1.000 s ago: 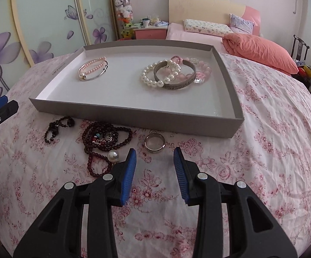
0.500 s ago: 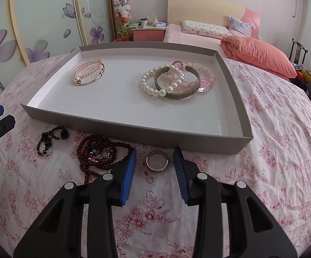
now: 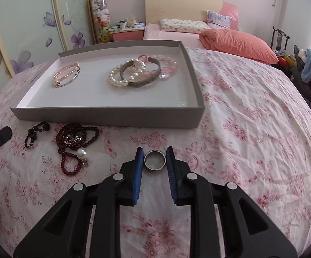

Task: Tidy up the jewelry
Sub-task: 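Grasp the silver ring with the right tool while the left tool grasps the black bead bracelet, then lift the ring and black bracelet and carry both over the tray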

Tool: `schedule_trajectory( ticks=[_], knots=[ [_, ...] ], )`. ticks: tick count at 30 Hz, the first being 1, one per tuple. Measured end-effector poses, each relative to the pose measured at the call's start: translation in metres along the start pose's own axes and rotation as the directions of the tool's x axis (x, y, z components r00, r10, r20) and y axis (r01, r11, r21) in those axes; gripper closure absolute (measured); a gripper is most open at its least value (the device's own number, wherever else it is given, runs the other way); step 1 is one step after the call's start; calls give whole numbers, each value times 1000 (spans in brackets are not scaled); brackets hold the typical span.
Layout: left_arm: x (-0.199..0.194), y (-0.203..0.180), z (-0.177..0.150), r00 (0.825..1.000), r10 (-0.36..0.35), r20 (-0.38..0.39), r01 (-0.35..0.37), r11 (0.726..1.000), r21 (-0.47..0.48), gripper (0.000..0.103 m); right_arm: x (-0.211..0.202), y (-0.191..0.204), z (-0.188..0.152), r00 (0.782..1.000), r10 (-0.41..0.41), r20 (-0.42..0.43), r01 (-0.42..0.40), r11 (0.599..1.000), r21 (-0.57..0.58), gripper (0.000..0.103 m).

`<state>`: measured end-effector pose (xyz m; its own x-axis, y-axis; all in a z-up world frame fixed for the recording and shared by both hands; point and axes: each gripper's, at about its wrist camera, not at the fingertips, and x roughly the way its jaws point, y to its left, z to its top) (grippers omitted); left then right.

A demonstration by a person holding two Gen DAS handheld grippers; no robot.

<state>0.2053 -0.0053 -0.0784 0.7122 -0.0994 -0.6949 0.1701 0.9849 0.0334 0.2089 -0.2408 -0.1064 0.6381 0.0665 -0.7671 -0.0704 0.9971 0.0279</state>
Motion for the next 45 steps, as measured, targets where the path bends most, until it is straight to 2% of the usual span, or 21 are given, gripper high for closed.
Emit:
schedule_trajectory(
  ticks=[5, 11, 21, 24, 26, 31, 36, 45],
  knots=[
    [17, -20, 2, 999, -9, -48, 11, 999, 39, 17, 0, 1, 0, 1000, -4, 0, 4, 1000, 2, 80],
    [37, -29, 5, 995, 19, -94, -17, 999, 27, 19, 1, -1, 1, 1000, 11, -2, -11, 1000, 14, 80],
    [53, -37, 10, 990, 21, -137, -19, 1000, 16, 41, 0, -4, 1, 1000, 14, -2, -14, 1000, 15, 80],
    [53, -41, 11, 991, 8, -130, -5, 1000, 24, 61, 0, -5, 0, 1000, 14, -2, -14, 1000, 15, 80],
    [53, -41, 11, 992, 5, -129, -2, 1000, 18, 84, 0, -5, 0, 1000, 15, -2, -15, 1000, 16, 80],
    [43, -27, 5, 993, 3, -121, -6, 1000, -24, 92, 0, -5, 0, 1000, 16, -2, -16, 1000, 16, 80],
    [27, -3, -12, 992, 17, -127, -26, 997, -72, 92, 0, -3, 0, 1000, 22, -2, -22, 1000, 11, 80],
    [22, 2, -18, 992, 12, -127, -24, 996, -90, 91, 0, 0, 1, 1000, 23, -3, -23, 1000, -1, 80]
  ],
)
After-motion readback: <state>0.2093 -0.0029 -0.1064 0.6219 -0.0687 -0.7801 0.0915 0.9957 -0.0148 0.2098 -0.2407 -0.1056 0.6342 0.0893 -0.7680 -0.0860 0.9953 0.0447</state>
